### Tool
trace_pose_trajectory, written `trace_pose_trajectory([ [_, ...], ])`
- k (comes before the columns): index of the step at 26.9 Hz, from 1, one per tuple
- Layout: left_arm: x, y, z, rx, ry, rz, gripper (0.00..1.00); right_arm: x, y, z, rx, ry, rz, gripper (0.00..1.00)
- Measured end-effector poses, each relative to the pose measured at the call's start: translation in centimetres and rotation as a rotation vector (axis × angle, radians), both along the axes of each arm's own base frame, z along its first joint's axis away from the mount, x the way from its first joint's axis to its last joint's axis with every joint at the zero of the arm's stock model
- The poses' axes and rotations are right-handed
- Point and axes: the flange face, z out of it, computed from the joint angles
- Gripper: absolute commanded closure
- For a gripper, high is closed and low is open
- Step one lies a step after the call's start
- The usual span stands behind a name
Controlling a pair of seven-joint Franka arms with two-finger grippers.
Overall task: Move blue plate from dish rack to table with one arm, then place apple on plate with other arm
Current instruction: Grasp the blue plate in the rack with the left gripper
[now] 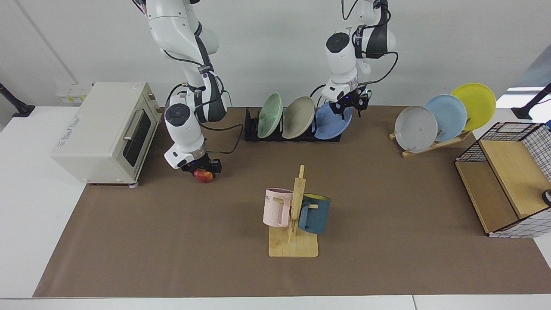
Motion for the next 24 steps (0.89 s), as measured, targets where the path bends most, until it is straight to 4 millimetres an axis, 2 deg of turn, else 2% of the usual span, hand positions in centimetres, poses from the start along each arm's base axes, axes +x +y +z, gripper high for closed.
trace_pose_trajectory([
  [1,0.0,0.0,0.0,0.000,0.000,0.000,1.00,0.0,0.1,0.1,0.000,-0.002,0.001,0.89],
  [6,0.0,0.0,0.0,0.000,0.001,0.000,1.00,0.5,0.1,1.8,0.002,-0.007,0.001,0.86],
  [13,-0.4,-0.7,0.2,0.017,-0.008,-0.026,1.00,0.9,-0.2,7.4,0.002,0.005,-0.005,0.84],
  [20,-2.0,-3.7,1.0,0.129,-0.074,-0.035,1.00,0.5,-0.6,11.7,0.001,0.013,-0.008,0.84],
  [24,-2.8,-5.4,2.2,0.175,-0.092,-0.035,1.00,0.7,-0.8,12.7,0.003,0.002,-0.012,0.84],
])
